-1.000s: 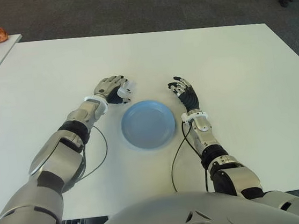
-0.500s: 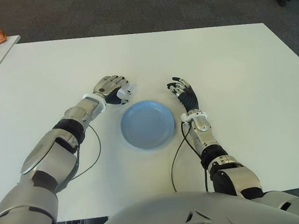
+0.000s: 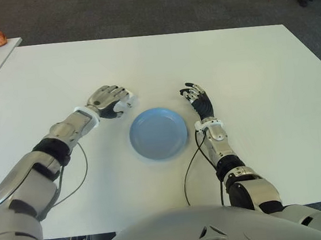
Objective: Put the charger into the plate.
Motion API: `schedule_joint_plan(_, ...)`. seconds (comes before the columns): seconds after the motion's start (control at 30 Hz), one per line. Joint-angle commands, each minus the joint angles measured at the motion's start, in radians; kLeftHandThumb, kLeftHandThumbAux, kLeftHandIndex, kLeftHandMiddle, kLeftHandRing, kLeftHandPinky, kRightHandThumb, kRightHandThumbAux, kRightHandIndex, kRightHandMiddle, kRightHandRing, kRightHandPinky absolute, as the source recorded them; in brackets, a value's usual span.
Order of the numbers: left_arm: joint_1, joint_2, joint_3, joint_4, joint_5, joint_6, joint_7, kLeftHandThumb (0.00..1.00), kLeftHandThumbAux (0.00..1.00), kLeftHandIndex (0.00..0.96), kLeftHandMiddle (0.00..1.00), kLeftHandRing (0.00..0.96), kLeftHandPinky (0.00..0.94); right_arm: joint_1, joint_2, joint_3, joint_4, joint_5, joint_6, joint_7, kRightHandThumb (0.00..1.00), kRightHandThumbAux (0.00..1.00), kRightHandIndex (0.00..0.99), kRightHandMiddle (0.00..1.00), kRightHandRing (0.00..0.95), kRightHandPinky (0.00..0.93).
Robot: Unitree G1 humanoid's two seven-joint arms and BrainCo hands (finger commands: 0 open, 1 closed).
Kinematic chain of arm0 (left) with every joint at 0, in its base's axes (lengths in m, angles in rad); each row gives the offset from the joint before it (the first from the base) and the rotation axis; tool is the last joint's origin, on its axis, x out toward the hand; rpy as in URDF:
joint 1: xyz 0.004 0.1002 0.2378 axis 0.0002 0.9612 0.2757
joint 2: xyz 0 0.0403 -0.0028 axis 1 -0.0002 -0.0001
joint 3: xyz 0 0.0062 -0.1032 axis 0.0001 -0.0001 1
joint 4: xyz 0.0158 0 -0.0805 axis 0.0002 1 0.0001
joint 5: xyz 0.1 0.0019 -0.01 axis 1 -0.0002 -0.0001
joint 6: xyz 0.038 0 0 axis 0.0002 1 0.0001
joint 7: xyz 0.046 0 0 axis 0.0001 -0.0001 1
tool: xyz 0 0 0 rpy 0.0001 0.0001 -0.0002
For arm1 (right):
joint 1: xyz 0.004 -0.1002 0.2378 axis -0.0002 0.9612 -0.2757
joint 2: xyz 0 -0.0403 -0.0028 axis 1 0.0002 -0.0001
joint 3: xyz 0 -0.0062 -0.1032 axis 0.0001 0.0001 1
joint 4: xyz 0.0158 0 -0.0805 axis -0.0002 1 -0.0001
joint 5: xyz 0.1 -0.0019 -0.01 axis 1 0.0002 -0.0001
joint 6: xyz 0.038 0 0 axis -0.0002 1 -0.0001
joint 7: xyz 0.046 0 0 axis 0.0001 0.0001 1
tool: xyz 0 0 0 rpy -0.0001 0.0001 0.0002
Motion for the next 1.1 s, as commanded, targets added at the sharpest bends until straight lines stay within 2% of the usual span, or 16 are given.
schedule_joint_plan(0.03,0.074,0.042,-0.015,-0.027,0.042,-0.012,-0.074,0.0,0.509,0.0,0.001,0.0,0.0,0.052,-0.001,-0.004,0.041,0.008,0.046,0.002,0.0,0.625,0.221,0.389,0.307,0.159)
schedule_joint_plan(0.43,0.099,0.113,0.023,-0.089,0.06,-0.074,-0.016,0.0,0.501,0.0,0.0,0.0,0.0,0.049,-0.01,-0.01,0.049,0.012,0.045,0.01,0.0,0.613,0.214,0.386,0.307,0.162)
schedule_joint_plan(1.1,0.218,0.196,0.138,-0.269,0.042,-0.144,-0.045,0.0,0.483,0.0,0.002,0.0,0.0,0.049,-0.017,-0.008,0.047,0.008,0.049,0.006,0.0,0.608,0.215,0.382,0.3,0.151)
